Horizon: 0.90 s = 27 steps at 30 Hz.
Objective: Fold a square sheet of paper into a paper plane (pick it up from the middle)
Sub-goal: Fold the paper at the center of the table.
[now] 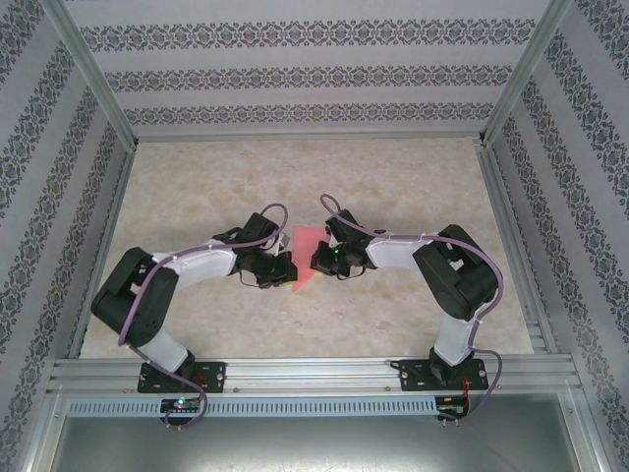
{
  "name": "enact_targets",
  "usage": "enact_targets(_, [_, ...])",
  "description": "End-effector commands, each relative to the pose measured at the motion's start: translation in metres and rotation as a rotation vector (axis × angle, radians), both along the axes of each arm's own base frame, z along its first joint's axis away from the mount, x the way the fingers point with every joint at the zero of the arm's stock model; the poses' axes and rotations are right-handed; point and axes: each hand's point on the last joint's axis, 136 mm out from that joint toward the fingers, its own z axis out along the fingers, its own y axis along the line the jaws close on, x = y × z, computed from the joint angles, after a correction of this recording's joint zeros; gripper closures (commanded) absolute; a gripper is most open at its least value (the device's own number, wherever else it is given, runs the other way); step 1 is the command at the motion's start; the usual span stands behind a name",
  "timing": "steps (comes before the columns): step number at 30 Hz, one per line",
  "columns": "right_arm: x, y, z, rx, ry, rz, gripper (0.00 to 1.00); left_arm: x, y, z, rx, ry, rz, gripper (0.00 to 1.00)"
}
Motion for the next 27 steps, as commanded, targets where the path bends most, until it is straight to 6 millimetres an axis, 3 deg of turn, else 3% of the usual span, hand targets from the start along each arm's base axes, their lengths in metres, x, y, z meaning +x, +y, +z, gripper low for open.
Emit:
enact_targets(1, [0.005,-0.002,0.002,-0.026,-0.026,-0.002,1.0,0.007,-0.011,-0.008,-0.009,0.007,0.011,1.0])
enact_targets(11, [0.001,0.019,0.027,0.029,-0.144,0.105,1.0,-0.019,0.007,-0.047,0.118,0.131,-0.016,1.0])
enact_targets(27, [-0.026,0.019,-0.006,0.004,-0.006,0.025,1.0,-0.025,0.016,-0.054,0.153,0.14,0.001,1.0])
